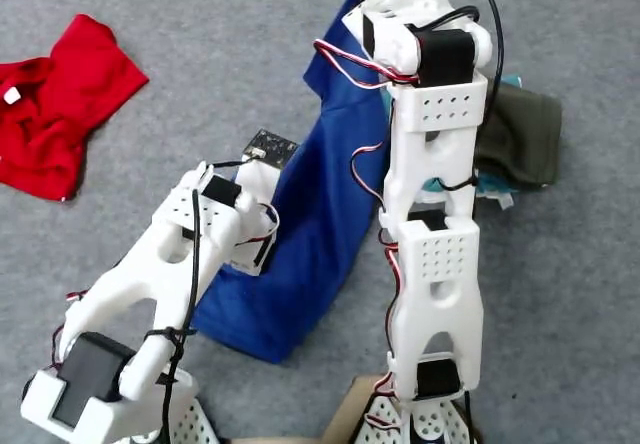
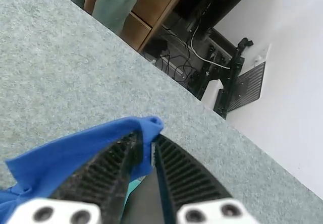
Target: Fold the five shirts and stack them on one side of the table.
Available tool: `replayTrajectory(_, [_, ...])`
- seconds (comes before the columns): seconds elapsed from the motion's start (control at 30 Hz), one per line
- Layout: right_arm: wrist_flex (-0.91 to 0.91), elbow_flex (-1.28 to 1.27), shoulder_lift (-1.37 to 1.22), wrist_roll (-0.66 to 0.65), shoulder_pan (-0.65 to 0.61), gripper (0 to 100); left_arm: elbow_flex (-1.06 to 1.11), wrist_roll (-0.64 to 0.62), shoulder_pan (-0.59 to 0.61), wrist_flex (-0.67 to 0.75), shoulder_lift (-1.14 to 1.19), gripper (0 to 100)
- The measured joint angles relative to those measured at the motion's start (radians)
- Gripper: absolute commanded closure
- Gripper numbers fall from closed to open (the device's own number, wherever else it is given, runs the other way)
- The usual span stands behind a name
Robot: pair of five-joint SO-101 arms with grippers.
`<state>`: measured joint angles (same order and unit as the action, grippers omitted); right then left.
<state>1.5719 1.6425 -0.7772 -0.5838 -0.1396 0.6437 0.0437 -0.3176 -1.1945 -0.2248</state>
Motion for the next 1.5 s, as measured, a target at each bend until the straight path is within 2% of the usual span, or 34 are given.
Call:
replayTrajectory(0.33, [0.0, 0.0, 0.0, 0.0, 0.0, 98.3, 0.043, -0.051, 0.0, 0.152, 0.124, 84])
replayTrajectory(0.47, [0.0, 0.0, 0.0, 0.0, 0.0, 98.3, 0.043, -0.055, 0.0, 0.147, 0.124, 86])
replayTrajectory(0.63, [0.0, 0.0, 0.0, 0.0, 0.0, 98.3, 0.043, -0.055, 0.0, 0.114, 0.101, 97])
replayTrajectory(1.27, [0.0, 0.0, 0.0, 0.0, 0.0, 98.4, 0.041, -0.055, 0.043, 0.094, 0.064, 97])
replayTrajectory(1.5, [-0.012, 0.0, 0.0, 0.005, 0.0, 98.4, 0.034, -0.061, 0.167, 0.068, -0.098, 97])
